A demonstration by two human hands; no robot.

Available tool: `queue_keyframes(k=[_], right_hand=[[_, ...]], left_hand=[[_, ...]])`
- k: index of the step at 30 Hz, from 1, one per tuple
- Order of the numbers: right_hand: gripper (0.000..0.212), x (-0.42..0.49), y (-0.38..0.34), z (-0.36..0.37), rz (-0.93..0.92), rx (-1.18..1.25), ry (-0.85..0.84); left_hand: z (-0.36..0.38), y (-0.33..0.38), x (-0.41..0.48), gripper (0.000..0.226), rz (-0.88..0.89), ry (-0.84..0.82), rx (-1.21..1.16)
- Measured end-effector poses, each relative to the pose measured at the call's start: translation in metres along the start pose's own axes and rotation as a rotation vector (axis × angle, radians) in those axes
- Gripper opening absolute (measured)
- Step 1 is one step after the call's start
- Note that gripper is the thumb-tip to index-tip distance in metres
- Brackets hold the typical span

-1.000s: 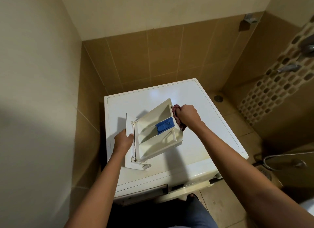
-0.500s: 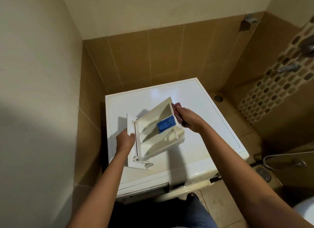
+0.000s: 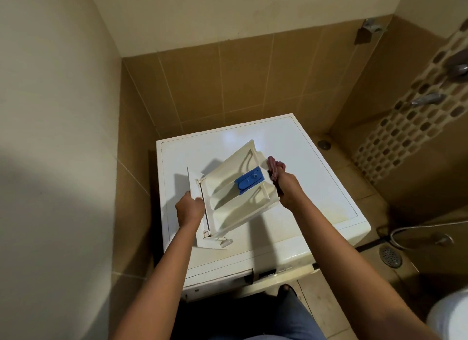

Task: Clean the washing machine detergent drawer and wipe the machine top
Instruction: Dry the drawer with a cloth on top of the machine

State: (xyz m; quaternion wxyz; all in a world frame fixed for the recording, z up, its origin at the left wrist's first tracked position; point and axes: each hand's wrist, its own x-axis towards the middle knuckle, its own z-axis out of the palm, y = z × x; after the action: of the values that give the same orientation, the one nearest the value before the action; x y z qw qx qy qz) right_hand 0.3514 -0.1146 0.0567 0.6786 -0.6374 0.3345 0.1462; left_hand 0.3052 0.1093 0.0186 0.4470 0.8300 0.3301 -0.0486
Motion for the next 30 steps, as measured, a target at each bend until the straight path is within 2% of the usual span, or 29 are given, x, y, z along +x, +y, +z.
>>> queue_keyframes(k=[5,8,12,17,22,23,27,30], right_hand=[[0.035,-0.021,0.001,-0.026,0.019,-0.045,-0.35],[0.042,-0.036,-0.004,-0.032,0.026,-0.16,-0.455],[0.035,-0.041,-0.017,-0.029,-0.042,-0.287,-0.411],[0.019,-0.05,-0.032,-0.015,-0.169,-0.425,-0.252],[0.013,-0.053,-0.039,-0.005,-0.344,-0.574,-0.053],[0.015,-0.053,-0.04,-0.003,-0.367,-0.592,-0.029],[0.015,-0.051,-0.045,0.001,-0.434,-0.63,-0.008],[0.02,-0.043,-0.049,0.004,-0.497,-0.727,-0.017]], left_hand=[[-0.002,-0.005,0.0,0.026,-0.051,0.009,-0.061],[0.0,-0.004,-0.002,0.024,-0.081,0.011,-0.108],[0.004,-0.003,-0.006,0.023,-0.118,0.005,-0.178],[0.008,0.005,-0.013,0.032,-0.105,-0.062,-0.156],[0.019,0.022,-0.023,0.084,0.078,-0.187,-0.09],[0.02,0.026,-0.027,0.083,0.119,-0.186,-0.093],[0.018,0.046,-0.039,0.051,0.362,-0.201,-0.137],[0.013,0.069,-0.044,0.049,0.339,-0.258,-0.183]])
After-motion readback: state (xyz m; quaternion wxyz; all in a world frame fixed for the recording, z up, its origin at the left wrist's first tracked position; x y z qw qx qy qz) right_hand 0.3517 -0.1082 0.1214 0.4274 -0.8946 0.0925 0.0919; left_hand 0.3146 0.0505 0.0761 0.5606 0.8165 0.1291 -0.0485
